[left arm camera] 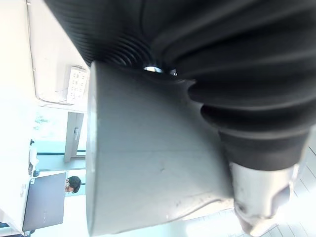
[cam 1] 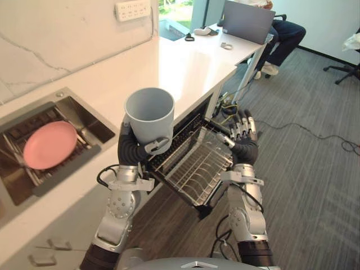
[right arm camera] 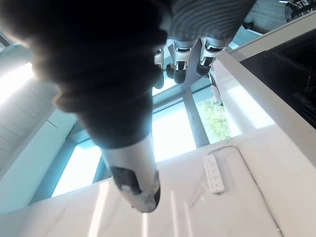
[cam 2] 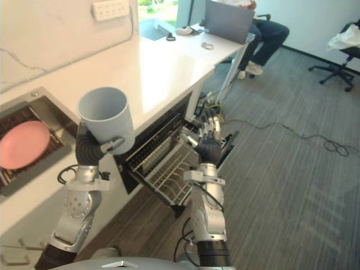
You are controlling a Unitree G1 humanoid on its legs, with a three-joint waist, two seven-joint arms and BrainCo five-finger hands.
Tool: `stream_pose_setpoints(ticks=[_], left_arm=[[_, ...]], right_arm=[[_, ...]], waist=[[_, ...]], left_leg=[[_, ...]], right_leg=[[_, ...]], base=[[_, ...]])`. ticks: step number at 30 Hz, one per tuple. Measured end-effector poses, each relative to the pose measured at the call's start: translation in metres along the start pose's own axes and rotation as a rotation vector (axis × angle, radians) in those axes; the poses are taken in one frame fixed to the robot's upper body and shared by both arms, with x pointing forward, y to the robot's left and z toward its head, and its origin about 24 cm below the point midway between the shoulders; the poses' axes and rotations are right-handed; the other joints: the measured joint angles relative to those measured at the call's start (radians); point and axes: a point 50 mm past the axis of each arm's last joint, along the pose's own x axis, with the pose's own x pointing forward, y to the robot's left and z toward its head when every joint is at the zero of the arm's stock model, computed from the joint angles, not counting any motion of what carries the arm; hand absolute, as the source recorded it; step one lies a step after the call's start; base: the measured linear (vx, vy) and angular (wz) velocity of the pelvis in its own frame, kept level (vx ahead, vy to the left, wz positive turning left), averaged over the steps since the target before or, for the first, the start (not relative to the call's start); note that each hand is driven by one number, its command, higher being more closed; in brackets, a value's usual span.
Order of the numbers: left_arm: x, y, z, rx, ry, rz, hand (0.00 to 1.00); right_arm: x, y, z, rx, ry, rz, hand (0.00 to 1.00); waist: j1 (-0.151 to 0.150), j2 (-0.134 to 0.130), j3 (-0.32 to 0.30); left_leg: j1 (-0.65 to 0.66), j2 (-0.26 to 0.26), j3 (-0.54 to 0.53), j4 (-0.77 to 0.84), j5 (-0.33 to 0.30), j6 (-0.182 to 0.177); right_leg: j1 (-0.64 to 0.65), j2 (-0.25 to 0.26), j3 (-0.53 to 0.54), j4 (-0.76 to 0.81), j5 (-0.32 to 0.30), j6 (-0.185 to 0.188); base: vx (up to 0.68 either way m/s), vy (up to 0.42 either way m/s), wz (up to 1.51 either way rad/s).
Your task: Walk over to the sink, pick up the cup, carry it to the dishwasher, place the cup inside the dishwasher, then close the dishwasher door
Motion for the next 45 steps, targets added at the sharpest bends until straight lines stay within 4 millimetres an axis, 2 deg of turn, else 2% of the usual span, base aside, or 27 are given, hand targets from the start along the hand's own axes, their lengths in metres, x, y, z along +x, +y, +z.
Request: stream_pose_setpoints(ticks=[2, 3, 4, 6, 8, 10, 15, 18, 24, 37, 45], left_arm=[[0.003, -0.004, 0.008, 0.002, -0.045, 0.017, 1.00], [0.005, -0.005, 0.013, 0.011, -0.070, 0.028, 1.00], [0.006, -0.006, 0.014, 0.023, -0.083, 0.041, 1.00], [0.006, -0.003, 0.014, 0.094, -0.099, 0.095, 1.00], [0.005, 0.000, 0.015, 0.137, -0.116, 0.142, 1.00], [0.005, 0.008, 0.016, 0.235, -0.149, 0.227, 1.00], [0.008, 0.011, 0.010, 0.422, -0.180, 0.321, 1.00], [0.014, 0.014, 0.003, 0.542, -0.179, 0.372, 1.00], [0.023, 0.011, -0.003, 0.700, -0.205, 0.419, 1.00], [0.029, 0.002, -0.007, 0.868, -0.268, 0.428, 1.00], [0.028, -0.005, -0.015, 0.909, -0.272, 0.402, 1.00]], right_arm=[[0.005, 0.003, 0.002, -0.038, 0.016, 0.086, 0.00], [0.008, 0.004, 0.004, -0.051, 0.019, 0.121, 0.00], [0.008, 0.005, 0.007, -0.054, 0.015, 0.142, 0.00], [0.010, 0.013, 0.016, -0.024, -0.011, 0.199, 0.00], [0.010, 0.021, 0.021, -0.005, -0.034, 0.240, 0.00], [0.010, 0.032, 0.024, 0.051, -0.046, 0.297, 0.00], [0.016, 0.045, 0.026, 0.144, -0.050, 0.349, 0.00], [0.020, 0.060, 0.031, 0.175, -0.074, 0.409, 0.00], [0.017, 0.076, 0.024, 0.240, -0.009, 0.470, 0.00], [0.009, 0.099, 0.017, 0.311, 0.051, 0.559, 0.00], [0.011, 0.098, 0.016, 0.348, 0.066, 0.509, 0.00]], waist=[[0.015, 0.038, -0.004], [0.015, 0.057, -0.007], [0.015, 0.063, -0.007], [0.015, 0.060, -0.006], [0.016, 0.051, -0.003], [0.017, 0.040, 0.001], [0.018, 0.046, 0.000], [0.007, 0.045, 0.000], [-0.005, 0.047, -0.002], [-0.006, 0.061, -0.024], [-0.003, 0.061, -0.039]], left_leg=[[-0.009, 0.045, 0.003, -0.051, 0.039, -0.030], [-0.008, 0.066, 0.002, -0.087, 0.065, -0.045], [-0.004, 0.079, 0.001, -0.109, 0.080, -0.054], [0.010, 0.095, -0.001, -0.134, 0.100, -0.066], [0.009, 0.091, -0.003, -0.136, 0.107, -0.066], [0.008, 0.082, -0.003, -0.154, 0.122, -0.060], [0.034, 0.072, 0.002, -0.247, 0.190, -0.056], [0.041, 0.064, 0.011, -0.262, 0.201, -0.054], [0.043, 0.050, 0.017, -0.262, 0.203, -0.053], [0.044, 0.043, 0.014, -0.262, 0.203, -0.053], [0.040, 0.043, 0.014, -0.262, 0.203, -0.052]], right_leg=[[-0.001, 0.052, -0.024, -0.060, -0.001, 0.007], [0.003, 0.080, -0.038, -0.098, 0.009, 0.026], [0.015, 0.098, -0.042, -0.126, 0.015, 0.036], [0.043, 0.120, -0.052, -0.173, 0.021, 0.055], [0.056, 0.119, -0.068, -0.196, 0.023, 0.074], [0.068, 0.114, -0.075, -0.232, 0.023, 0.110], [0.071, 0.112, -0.094, -0.265, 0.041, 0.106], [0.076, 0.109, -0.090, -0.295, 0.070, 0.117], [0.092, 0.102, -0.088, -0.337, 0.098, 0.123], [0.093, 0.096, -0.090, -0.344, 0.102, 0.126], [0.089, 0.096, -0.090, -0.345, 0.102, 0.126]], base=[[0.03, -0.284, -0.12], [0.02, -0.230, -0.06], [0.01, -0.190, -0.03], [-0.01, -0.133, 0.03], [-0.05, -0.067, 0.05], [-0.09, -0.041, 0.07], [-0.08, -0.014, 0.07], [-0.02, 0.001, -0.09], [0.00, 0.002, -0.03], [0.00, 0.000, 0.00], [0.00, 0.000, 0.00]])
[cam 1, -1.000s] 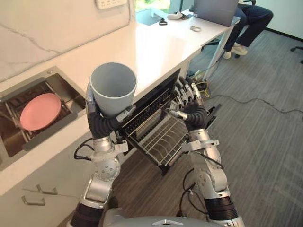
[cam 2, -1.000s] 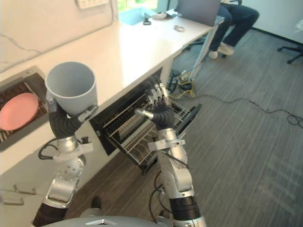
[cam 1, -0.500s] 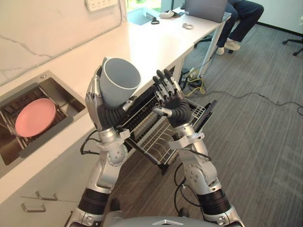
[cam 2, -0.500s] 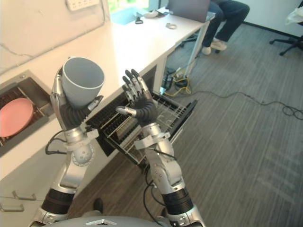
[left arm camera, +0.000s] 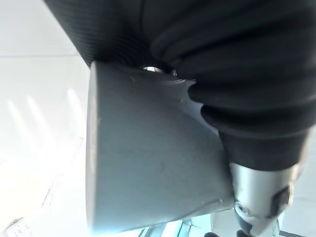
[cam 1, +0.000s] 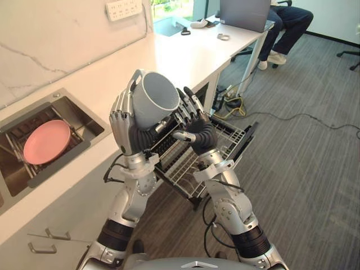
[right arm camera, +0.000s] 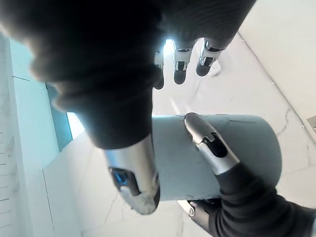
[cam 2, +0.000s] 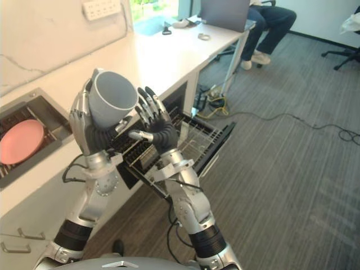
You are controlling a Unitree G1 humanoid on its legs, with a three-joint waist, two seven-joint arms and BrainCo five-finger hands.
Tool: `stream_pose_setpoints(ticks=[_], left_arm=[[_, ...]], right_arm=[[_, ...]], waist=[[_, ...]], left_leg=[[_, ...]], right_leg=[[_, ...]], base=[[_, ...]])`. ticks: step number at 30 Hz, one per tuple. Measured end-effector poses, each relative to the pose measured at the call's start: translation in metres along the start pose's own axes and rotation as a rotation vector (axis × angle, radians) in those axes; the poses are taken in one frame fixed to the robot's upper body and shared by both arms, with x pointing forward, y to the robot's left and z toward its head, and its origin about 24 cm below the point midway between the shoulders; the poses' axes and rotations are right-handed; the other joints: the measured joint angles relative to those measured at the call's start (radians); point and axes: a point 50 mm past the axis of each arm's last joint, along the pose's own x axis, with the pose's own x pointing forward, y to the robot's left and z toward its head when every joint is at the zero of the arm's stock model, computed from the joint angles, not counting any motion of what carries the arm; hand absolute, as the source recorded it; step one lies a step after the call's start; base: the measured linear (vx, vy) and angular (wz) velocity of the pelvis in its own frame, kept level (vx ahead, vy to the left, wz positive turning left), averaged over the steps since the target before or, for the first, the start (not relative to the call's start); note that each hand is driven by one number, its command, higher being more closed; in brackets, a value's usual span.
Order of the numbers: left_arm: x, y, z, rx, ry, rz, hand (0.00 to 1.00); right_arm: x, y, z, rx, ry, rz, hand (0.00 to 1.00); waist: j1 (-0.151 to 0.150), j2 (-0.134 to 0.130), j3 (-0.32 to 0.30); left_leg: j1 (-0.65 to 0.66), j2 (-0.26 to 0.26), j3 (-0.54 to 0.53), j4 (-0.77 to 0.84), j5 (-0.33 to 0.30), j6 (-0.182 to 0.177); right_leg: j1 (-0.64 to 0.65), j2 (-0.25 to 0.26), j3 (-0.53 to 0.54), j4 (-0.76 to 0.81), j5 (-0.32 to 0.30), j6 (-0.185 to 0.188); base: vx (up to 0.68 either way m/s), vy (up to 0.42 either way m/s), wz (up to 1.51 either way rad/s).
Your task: Walk over to the sink, pick up the cup, carry it to the dishwasher, place the cup inside the dishwasher, then close the dishwasher door
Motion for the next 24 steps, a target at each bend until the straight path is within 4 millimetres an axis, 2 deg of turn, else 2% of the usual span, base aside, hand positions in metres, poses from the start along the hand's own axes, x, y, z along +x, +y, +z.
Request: stream_pose_setpoints(ticks=[15, 24], left_arm=[[-0.008, -0.008, 0.005, -0.005, -0.017, -0.019, 1.00], [-0.017, -0.017, 0.011, -0.026, -0.040, -0.095, 1.00]], right_arm=[[0.011, 0.000, 0.009, 0.023, -0.041, -0.013, 0.00], [0.017, 0.010, 0.006, 0.030, -0.028, 0.041, 0.00]], waist=[[0.016, 0.001, -0.001], [0.026, 0.002, -0.006]], left_leg=[[-0.005, -0.001, -0.003, 0.001, 0.000, 0.000], [-0.008, -0.001, -0.009, 0.002, 0.001, 0.001]], right_leg=[[-0.002, 0.000, -0.002, 0.000, 0.000, 0.000], [-0.002, 0.000, -0.006, 0.000, 0.000, 0.000]], base=[[0.00, 0.000, 0.00], [0.00, 0.000, 0.00]])
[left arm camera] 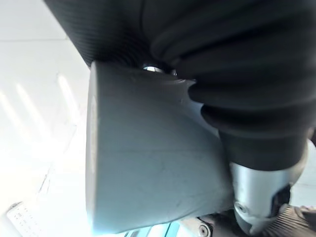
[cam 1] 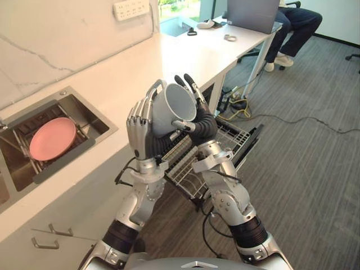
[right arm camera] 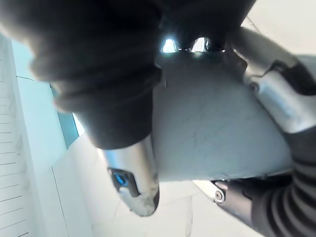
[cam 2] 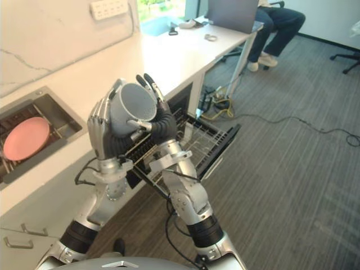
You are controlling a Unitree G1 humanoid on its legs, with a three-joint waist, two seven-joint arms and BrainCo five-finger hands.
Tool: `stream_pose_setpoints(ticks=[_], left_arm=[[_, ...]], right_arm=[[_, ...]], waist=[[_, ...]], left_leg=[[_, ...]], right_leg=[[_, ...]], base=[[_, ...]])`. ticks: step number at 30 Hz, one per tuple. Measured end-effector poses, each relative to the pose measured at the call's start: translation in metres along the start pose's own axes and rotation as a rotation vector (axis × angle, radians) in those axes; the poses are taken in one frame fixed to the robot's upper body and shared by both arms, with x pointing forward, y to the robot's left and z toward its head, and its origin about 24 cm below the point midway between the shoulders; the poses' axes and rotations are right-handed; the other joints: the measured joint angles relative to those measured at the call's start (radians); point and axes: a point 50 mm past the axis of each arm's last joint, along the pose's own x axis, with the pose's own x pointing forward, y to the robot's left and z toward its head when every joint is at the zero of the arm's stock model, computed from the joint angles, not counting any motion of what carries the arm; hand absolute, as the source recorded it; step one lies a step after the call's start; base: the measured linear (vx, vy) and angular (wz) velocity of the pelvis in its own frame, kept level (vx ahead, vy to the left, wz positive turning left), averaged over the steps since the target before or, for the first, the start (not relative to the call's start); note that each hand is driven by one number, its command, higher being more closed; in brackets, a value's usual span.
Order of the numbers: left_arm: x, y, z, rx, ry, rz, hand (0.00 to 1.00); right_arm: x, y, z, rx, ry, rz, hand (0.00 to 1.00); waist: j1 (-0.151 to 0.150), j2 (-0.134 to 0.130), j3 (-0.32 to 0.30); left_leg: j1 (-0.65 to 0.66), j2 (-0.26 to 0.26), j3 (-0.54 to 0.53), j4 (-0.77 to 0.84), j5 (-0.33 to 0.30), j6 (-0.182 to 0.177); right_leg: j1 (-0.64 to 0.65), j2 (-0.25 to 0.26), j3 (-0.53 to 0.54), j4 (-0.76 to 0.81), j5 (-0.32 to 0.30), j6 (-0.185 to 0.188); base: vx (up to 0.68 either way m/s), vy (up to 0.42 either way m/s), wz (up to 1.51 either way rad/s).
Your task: Walk over to the sink, pick up the cup, carry it to the dishwasher, place the cup inside the dishwasher, then close the dishwasher door
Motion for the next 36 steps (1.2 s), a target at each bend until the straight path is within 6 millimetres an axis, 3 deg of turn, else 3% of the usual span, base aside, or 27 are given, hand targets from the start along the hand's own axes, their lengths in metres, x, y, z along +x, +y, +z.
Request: stream_pose_setpoints(ticks=[12, 21, 25, 29, 36], left_arm=[[-0.002, 0.000, 0.001, 0.002, -0.005, 0.010, 1.00], [0.000, 0.001, 0.001, 0.004, 0.001, 0.052, 1.00], [0.004, 0.008, -0.008, 0.046, 0.015, 0.114, 1.00], [0.007, 0.014, -0.019, 0.077, 0.048, 0.182, 1.00], [0.005, 0.011, -0.020, 0.078, 0.056, 0.144, 1.00]], right_arm=[[0.000, 0.001, -0.005, 0.002, 0.035, 0.002, 0.00], [-0.003, 0.002, -0.027, 0.101, 0.155, -0.027, 0.00], [-0.001, 0.006, -0.041, 0.125, 0.219, 0.004, 0.00], [0.001, 0.004, -0.040, 0.124, 0.216, 0.011, 0.00], [0.009, 0.007, -0.041, 0.113, 0.232, 0.034, 0.00]], waist=[[0.001, 0.000, -0.002], [-0.001, 0.000, -0.026], [-0.010, 0.000, -0.026], [-0.027, 0.001, -0.026], [-0.028, 0.001, -0.027]], left_leg=[[-0.001, 0.000, 0.000, 0.000, 0.000, 0.000], [0.004, 0.001, 0.019, 0.000, 0.000, 0.000], [0.009, 0.002, 0.077, 0.000, -0.004, 0.002], [0.010, 0.002, 0.087, -0.002, -0.002, 0.003], [0.011, 0.002, 0.087, -0.003, 0.000, 0.003]], right_leg=[[0.000, 0.000, 0.000, 0.000, 0.000, 0.000], [-0.011, 0.000, 0.019, -0.001, 0.006, 0.000], [-0.049, -0.001, 0.077, -0.006, 0.019, -0.004], [-0.057, -0.001, 0.088, 0.000, 0.024, -0.005], [-0.054, -0.002, 0.085, 0.000, 0.028, -0.004]], base=[[0.00, 0.000, 0.00], [0.00, 0.000, -0.06], [-0.04, -0.007, -0.40], [-0.01, -0.006, -0.08], [0.00, 0.000, 0.00]])
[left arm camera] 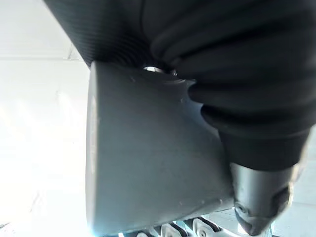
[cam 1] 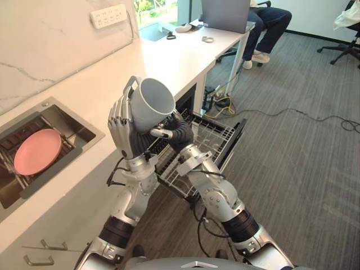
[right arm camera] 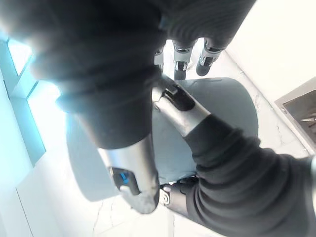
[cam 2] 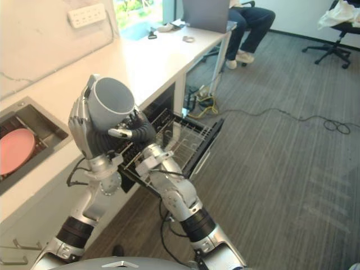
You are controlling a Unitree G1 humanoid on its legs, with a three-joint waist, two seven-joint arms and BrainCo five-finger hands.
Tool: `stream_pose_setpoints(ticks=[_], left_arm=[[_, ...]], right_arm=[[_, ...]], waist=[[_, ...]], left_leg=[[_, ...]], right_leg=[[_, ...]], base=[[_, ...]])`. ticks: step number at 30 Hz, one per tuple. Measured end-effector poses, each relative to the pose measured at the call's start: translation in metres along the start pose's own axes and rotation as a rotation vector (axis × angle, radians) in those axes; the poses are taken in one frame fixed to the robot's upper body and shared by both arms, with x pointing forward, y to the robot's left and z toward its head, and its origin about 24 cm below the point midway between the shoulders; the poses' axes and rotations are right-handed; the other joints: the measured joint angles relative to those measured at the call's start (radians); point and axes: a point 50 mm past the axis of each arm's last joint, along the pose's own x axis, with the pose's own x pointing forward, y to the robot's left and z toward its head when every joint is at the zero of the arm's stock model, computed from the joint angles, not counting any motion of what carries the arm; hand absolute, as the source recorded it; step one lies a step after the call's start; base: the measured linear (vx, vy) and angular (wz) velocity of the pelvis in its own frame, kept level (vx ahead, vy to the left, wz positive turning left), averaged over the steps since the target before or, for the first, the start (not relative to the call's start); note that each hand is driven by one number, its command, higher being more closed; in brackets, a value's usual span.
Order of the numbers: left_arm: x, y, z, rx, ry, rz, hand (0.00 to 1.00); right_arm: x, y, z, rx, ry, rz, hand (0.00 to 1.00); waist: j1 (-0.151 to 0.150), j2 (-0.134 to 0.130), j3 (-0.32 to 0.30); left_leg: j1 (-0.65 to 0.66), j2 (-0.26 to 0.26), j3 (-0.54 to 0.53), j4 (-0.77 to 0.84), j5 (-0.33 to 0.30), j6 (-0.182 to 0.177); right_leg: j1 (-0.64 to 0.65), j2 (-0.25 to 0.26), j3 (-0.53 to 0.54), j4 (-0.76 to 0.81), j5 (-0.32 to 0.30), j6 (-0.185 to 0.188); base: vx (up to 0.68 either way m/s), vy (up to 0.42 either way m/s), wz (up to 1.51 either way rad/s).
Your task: Walk over to the sink, pick up the cup, carry it to the dishwasher, place the cup inside the dishwasher, then close the dishwasher door
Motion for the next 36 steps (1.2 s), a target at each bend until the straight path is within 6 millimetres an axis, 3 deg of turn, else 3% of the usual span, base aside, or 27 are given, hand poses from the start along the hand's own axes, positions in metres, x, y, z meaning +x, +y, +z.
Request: stream_pose_setpoints(ticks=[23, 24, 36], left_arm=[[-0.009, -0.009, -0.002, 0.016, 0.004, -0.096, 1.00], [-0.009, -0.009, -0.002, 0.016, 0.004, -0.099, 1.00], [-0.009, -0.008, -0.002, 0.014, 0.001, -0.089, 1.00]], right_arm=[[0.003, -0.006, 0.004, 0.019, -0.024, -0.075, 0.00], [0.003, -0.006, 0.004, 0.018, -0.025, -0.076, 1.00], [0.003, -0.005, 0.009, -0.014, -0.040, -0.082, 1.00]], waist=[[0.000, 0.000, 0.000], [0.000, -0.001, 0.000], [0.001, -0.002, 0.001]], left_leg=[[-0.001, 0.000, -0.012, 0.000, 0.007, 0.001], [-0.001, 0.000, -0.012, 0.000, 0.007, 0.001], [-0.002, 0.000, -0.014, 0.000, 0.008, 0.001]], right_leg=[[0.012, -0.002, -0.020, -0.001, 0.000, 0.000], [0.013, -0.002, -0.020, -0.001, 0.000, 0.000], [0.013, -0.002, -0.022, -0.001, 0.000, 0.000]], base=[[0.00, -0.001, 0.01], [0.00, 0.000, 0.00], [0.00, 0.000, 0.00]])
